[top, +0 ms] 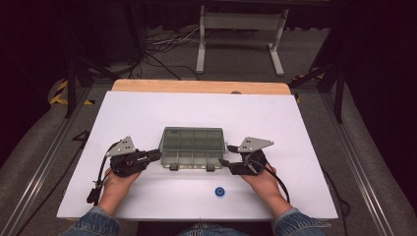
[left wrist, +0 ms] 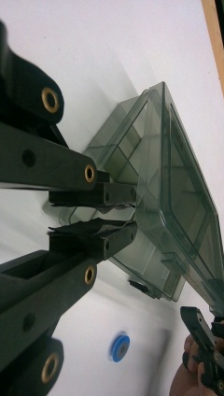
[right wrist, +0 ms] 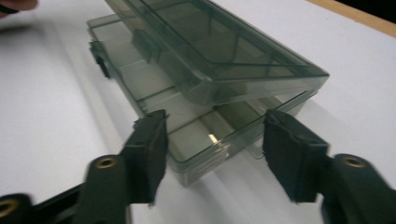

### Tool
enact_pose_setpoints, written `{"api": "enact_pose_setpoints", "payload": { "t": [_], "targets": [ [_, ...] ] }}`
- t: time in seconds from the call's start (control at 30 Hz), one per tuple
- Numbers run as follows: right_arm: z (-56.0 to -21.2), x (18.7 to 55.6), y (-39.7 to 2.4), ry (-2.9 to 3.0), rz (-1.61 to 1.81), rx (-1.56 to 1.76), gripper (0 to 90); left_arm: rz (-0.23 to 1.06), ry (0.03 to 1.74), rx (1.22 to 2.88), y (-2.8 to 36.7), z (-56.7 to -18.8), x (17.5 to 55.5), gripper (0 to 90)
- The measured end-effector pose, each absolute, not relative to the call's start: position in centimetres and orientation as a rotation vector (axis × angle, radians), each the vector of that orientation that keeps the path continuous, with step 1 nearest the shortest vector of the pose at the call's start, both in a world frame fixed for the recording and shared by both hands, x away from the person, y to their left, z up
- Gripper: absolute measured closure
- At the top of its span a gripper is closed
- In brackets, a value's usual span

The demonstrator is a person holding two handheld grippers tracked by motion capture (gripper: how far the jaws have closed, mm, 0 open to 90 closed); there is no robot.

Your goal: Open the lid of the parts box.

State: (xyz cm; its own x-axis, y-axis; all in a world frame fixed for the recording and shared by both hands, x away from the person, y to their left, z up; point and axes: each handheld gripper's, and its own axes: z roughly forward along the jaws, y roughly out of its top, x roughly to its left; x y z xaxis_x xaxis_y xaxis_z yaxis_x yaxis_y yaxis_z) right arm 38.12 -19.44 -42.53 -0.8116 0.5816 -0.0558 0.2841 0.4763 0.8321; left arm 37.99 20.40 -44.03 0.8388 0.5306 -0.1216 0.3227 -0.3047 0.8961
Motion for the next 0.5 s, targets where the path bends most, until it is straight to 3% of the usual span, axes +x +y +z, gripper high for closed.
{"api": "enact_pose_setpoints", "payload": {
  "t": [0.33,0.5],
  "targets": [
    [-41.0,39.1,-18.5,2.354,1.203,0.725,38.4,0.22,0.606,1.914,20.2,-43.9,37.9,74.2],
    [-40.0,39.5,-18.4,2.345,1.204,0.698,39.8,0.193,0.585,1.918,20.0,-44.0,37.9,66.5]
  ]
}}
